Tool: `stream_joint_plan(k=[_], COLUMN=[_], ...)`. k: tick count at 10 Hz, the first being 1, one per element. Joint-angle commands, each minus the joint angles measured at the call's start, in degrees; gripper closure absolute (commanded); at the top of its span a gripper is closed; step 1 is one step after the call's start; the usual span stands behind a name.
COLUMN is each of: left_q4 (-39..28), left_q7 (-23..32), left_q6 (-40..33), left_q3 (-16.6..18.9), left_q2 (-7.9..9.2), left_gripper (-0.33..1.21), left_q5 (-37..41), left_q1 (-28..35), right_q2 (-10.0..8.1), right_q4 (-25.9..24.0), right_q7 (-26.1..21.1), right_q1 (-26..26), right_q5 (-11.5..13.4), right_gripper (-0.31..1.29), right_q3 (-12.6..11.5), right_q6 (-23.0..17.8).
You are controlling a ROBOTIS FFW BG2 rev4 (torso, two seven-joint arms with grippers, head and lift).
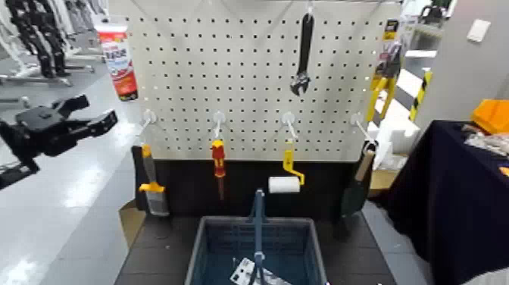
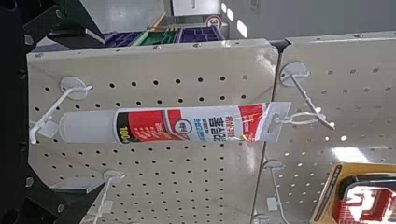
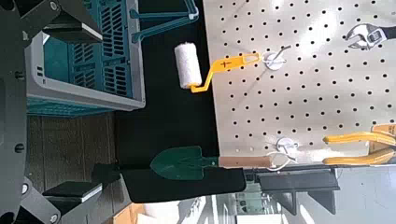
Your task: Put the red glue tube into the crate.
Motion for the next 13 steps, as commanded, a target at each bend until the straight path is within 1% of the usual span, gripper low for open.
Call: stream_joint_plan(k=[1, 5, 6, 9, 13], left_q4=[2.9, 7.8, 9.1, 11.5, 11.7], left_q7=[-2.9, -6.0, -6.7, -9.3, -9.3], left_q6=[1.1, 0.2, 0.0, 0.2, -0.2], left_q3=[-2.2, -4.7, -5.5, -7.5, -7.7], left_q2=[1.81, 3.12, 3.74, 4.71, 4.88], left_gripper=[0.24, 0.24, 0.24, 0.25, 0.31], left_q5=[0.2, 0.2, 0.1, -0.4, -0.5], left_q1=[-3.9, -8.9, -9.9, -12.2, -13.1], right_q2=[0.15, 0.15, 0.15, 0.32, 0.32], right_q4=[0.3, 0.5, 0.5, 0.5, 0.5], right_q7=[0.4, 1.1, 1.2, 1.9, 2.5], right_q1=[-0.2, -0.6, -0.7, -1.0, -1.3], right_q5=[-0.2, -0.4, -0.4, -0.4, -0.6], right_gripper=[0.18, 0.18, 0.18, 0.18, 0.18], right_q3=[0.0, 0.0, 0.0, 0.1, 0.1], right_q6=[0.0, 0.3, 0.5, 0.9, 1.5])
